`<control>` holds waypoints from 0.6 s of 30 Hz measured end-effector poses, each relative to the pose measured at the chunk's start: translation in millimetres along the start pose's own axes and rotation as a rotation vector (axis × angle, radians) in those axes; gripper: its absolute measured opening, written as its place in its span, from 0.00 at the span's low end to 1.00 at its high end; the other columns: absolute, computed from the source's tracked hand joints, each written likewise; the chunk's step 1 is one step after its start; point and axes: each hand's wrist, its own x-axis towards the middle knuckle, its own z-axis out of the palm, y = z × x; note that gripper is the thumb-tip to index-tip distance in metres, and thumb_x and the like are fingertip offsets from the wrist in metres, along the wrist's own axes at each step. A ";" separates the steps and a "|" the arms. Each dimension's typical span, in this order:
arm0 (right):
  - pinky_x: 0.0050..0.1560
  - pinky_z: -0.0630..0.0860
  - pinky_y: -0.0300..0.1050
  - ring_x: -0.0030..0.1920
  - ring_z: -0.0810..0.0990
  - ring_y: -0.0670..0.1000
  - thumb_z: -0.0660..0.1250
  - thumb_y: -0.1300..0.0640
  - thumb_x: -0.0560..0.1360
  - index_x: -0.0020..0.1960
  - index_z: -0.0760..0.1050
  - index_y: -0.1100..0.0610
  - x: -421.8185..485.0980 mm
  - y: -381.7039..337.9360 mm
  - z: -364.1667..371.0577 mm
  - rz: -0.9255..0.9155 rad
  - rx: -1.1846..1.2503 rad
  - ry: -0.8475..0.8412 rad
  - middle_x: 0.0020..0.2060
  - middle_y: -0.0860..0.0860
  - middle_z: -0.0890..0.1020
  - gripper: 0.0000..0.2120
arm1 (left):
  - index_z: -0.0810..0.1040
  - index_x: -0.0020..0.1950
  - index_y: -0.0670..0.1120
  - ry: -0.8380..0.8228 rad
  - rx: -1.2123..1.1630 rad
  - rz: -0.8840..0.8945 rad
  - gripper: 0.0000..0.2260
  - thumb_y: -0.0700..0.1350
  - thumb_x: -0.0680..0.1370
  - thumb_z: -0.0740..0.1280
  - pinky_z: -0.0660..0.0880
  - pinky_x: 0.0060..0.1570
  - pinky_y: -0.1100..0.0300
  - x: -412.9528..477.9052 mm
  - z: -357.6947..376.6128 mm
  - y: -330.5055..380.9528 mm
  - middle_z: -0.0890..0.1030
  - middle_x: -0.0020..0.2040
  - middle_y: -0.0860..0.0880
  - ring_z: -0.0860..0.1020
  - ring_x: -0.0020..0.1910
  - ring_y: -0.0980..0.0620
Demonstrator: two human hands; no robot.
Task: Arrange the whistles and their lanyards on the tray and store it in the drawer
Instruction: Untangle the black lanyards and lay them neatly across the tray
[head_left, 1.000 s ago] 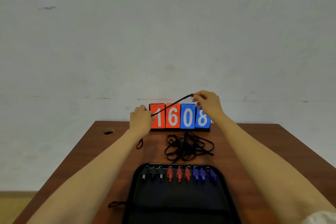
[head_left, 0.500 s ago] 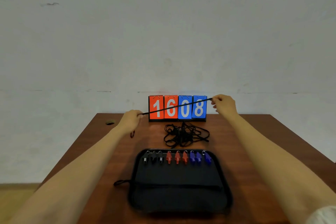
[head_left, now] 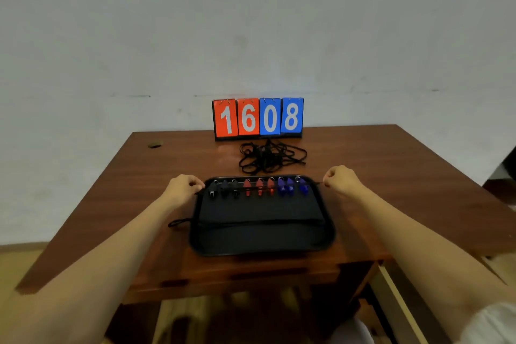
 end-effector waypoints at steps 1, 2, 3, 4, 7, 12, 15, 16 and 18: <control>0.48 0.75 0.46 0.48 0.80 0.57 0.64 0.64 0.73 0.38 0.79 0.57 -3.5 5.9 3.6 -0.001 -0.022 -0.029 0.45 0.58 0.84 0.08 | 0.81 0.52 0.42 -0.002 0.027 -0.016 0.07 0.41 0.79 0.63 0.70 0.60 0.54 -1.6 5.2 -3.4 0.81 0.57 0.44 0.75 0.62 0.45; 0.47 0.74 0.45 0.46 0.80 0.55 0.65 0.63 0.73 0.38 0.79 0.57 -7.1 11.4 6.3 0.001 -0.042 -0.056 0.44 0.58 0.84 0.07 | 0.80 0.50 0.43 -0.004 0.048 -0.029 0.06 0.42 0.79 0.64 0.70 0.59 0.53 -2.9 10.1 -6.8 0.81 0.56 0.44 0.75 0.61 0.44; 0.46 0.74 0.44 0.45 0.79 0.53 0.65 0.63 0.73 0.39 0.79 0.57 -9.9 16.6 8.9 0.004 -0.057 -0.078 0.43 0.56 0.83 0.06 | 0.80 0.47 0.43 -0.008 0.063 -0.035 0.05 0.42 0.79 0.65 0.71 0.56 0.53 -4.0 14.4 -9.6 0.81 0.55 0.44 0.76 0.60 0.44; 0.45 0.74 0.44 0.44 0.78 0.53 0.65 0.62 0.74 0.40 0.79 0.58 -12.5 21.6 10.9 0.006 -0.069 -0.096 0.42 0.55 0.82 0.05 | 0.80 0.45 0.44 -0.015 0.077 -0.041 0.05 0.43 0.78 0.66 0.71 0.53 0.54 -5.6 18.0 -11.6 0.82 0.53 0.44 0.76 0.58 0.44; 0.45 0.73 0.44 0.45 0.77 0.52 0.64 0.61 0.75 0.42 0.79 0.58 -17.5 33.2 16.1 -0.004 -0.110 -0.143 0.42 0.53 0.80 0.06 | 0.79 0.42 0.45 -0.016 0.087 -0.045 0.05 0.44 0.77 0.67 0.72 0.47 0.55 -8.8 26.8 -16.5 0.82 0.50 0.45 0.78 0.54 0.46; 0.43 0.74 0.45 0.44 0.79 0.54 0.62 0.60 0.76 0.40 0.77 0.57 -23.9 42.7 23.4 -0.045 -0.183 -0.148 0.41 0.54 0.81 0.08 | 0.80 0.43 0.46 -0.005 0.130 -0.001 0.05 0.45 0.78 0.67 0.73 0.49 0.54 -10.6 42.7 -21.5 0.83 0.49 0.46 0.78 0.53 0.45; 0.41 0.73 0.45 0.43 0.79 0.55 0.61 0.60 0.76 0.41 0.77 0.58 -25.9 46.1 27.0 -0.069 -0.188 -0.127 0.41 0.54 0.81 0.07 | 0.79 0.44 0.46 0.021 0.155 0.012 0.05 0.44 0.78 0.66 0.74 0.44 0.54 -13.6 49.4 -21.4 0.82 0.47 0.45 0.79 0.47 0.45; 0.41 0.73 0.45 0.43 0.79 0.55 0.62 0.60 0.77 0.42 0.77 0.58 -26.3 46.8 28.1 -0.077 -0.188 -0.118 0.41 0.54 0.81 0.07 | 0.79 0.44 0.45 0.035 0.167 0.016 0.05 0.44 0.78 0.65 0.74 0.43 0.53 -14.3 51.1 -21.7 0.82 0.46 0.45 0.79 0.43 0.45; 0.41 0.73 0.45 0.43 0.79 0.54 0.62 0.59 0.77 0.43 0.76 0.58 -26.0 47.9 30.7 -0.086 -0.191 -0.099 0.42 0.54 0.81 0.07 | 0.79 0.45 0.45 0.070 0.178 0.014 0.05 0.44 0.78 0.65 0.74 0.40 0.54 -14.9 53.2 -24.2 0.83 0.45 0.44 0.78 0.38 0.46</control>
